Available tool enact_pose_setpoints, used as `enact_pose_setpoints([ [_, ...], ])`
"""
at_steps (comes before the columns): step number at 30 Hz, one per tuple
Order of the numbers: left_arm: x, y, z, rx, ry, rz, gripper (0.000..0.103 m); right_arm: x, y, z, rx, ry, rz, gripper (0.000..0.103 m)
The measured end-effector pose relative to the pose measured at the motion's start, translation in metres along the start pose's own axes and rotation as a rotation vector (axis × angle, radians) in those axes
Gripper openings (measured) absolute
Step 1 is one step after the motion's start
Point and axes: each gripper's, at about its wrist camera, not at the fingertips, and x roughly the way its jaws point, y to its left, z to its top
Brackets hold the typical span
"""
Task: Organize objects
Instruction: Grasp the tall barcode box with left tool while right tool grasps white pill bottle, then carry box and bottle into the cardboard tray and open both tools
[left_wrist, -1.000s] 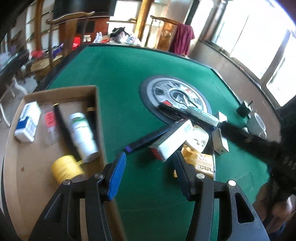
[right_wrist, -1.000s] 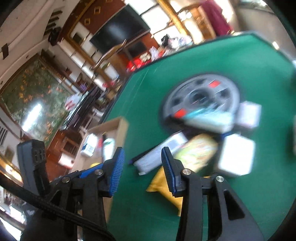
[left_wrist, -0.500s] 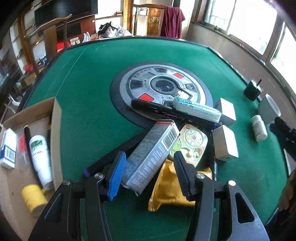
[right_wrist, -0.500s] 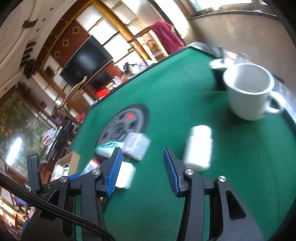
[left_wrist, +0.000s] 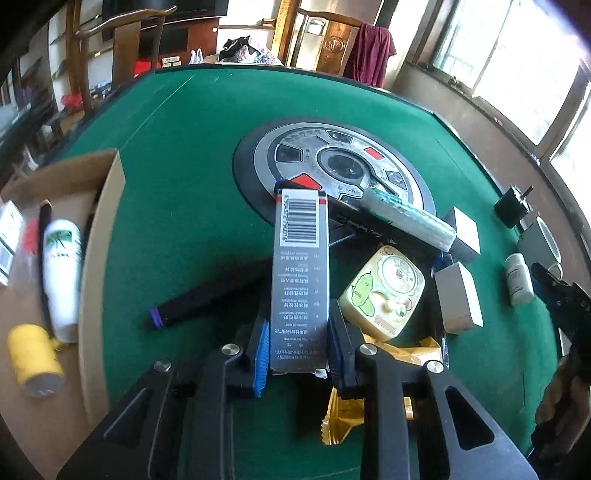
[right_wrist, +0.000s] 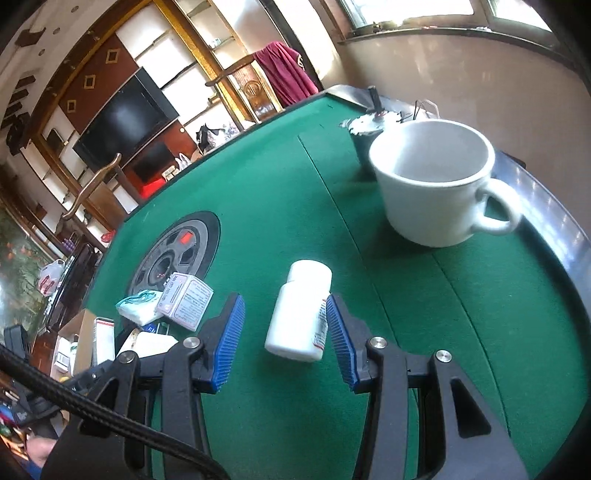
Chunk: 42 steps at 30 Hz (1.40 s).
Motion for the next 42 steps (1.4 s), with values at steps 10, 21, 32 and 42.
enact_pose_setpoints([
  [10, 0.008, -0.003, 0.002, -0.007, -0.087, 0.005, 0.023, 0.013, 0.006, -0.01, -0.105, 0.036, -0.111, 0.032],
  [21, -0.011, 0.008, 0.0, -0.017, -0.219, 0.036, 0.023, -0.01, 0.019, -0.006, -0.137, -0.069, 0.071, 0.032],
  [32, -0.034, -0.001, -0.001, 0.026, -0.339, 0.093, 0.023, -0.014, 0.066, -0.011, -0.293, -0.111, 0.197, 0.033],
  [42, -0.043, -0.006, -0.006, 0.056, -0.378, 0.133, 0.023, -0.015, 0.066, -0.015, -0.285, -0.096, 0.242, 0.033],
])
